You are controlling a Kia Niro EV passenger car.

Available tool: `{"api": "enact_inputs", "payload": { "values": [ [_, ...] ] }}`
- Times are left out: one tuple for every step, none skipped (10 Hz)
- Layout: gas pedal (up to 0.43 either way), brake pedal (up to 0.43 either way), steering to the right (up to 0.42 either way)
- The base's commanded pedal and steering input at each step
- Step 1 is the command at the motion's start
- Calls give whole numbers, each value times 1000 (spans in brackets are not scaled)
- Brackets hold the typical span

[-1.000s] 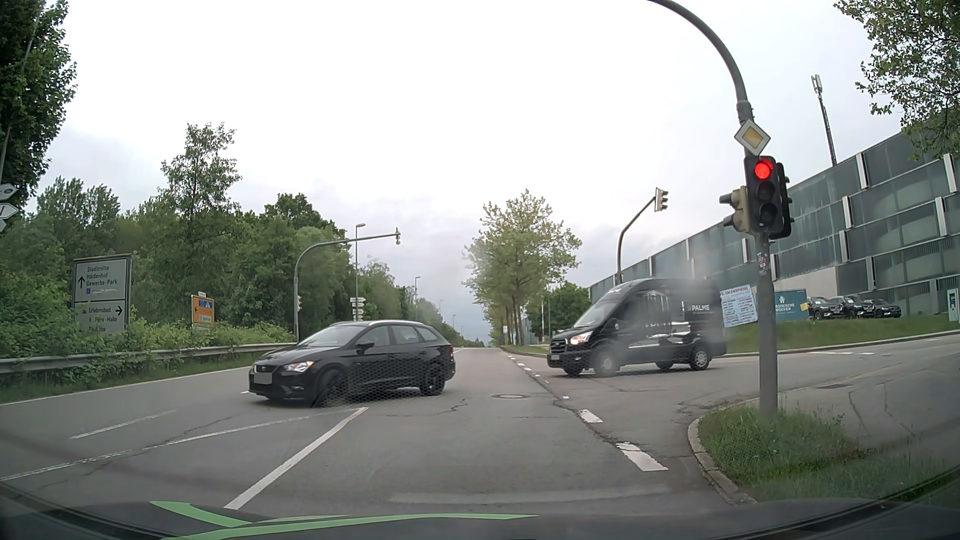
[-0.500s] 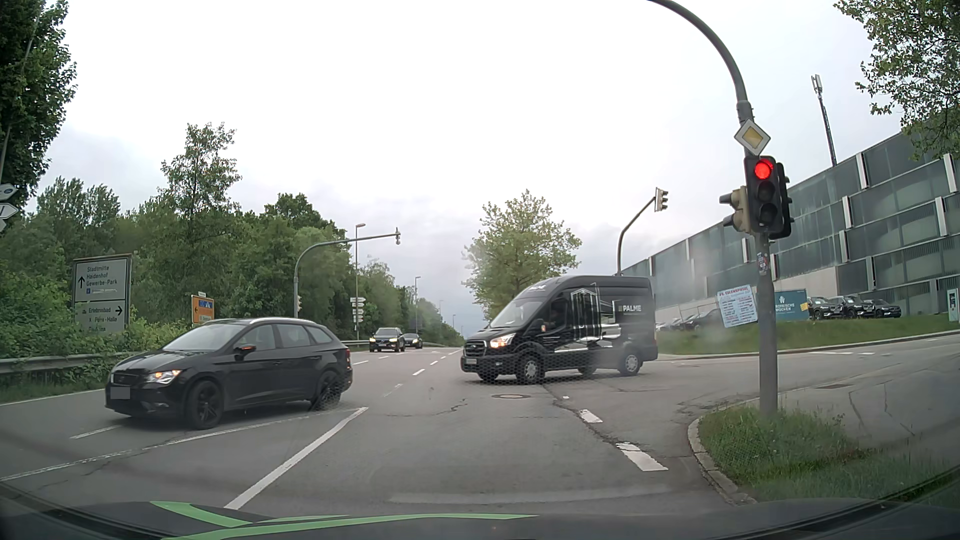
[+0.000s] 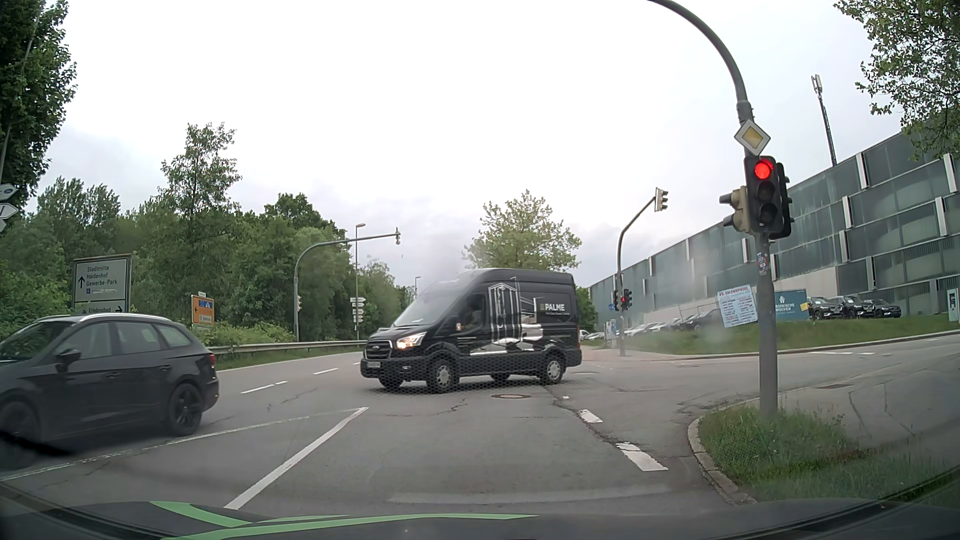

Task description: Follow the waypoints while adhering to traffic rules and regulations

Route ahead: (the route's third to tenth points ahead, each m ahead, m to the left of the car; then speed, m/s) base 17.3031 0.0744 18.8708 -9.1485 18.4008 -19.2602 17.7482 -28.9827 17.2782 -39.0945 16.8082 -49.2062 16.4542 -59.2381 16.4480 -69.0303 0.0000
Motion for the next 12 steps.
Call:
{"api": "enact_inputs", "payload": {
  "values": [
    [0, 305, 1],
    [0, 311, 1],
    [0, 305, 1],
    [0, 311, 1],
    [0, 311, 1],
    [0, 311, 1],
    [0, 305, 1],
    [0, 305, 1],
    [0, 311, 1],
    [0, 311, 1],
    [0, 305, 1],
    [0, 305, 1]
  ]
}}
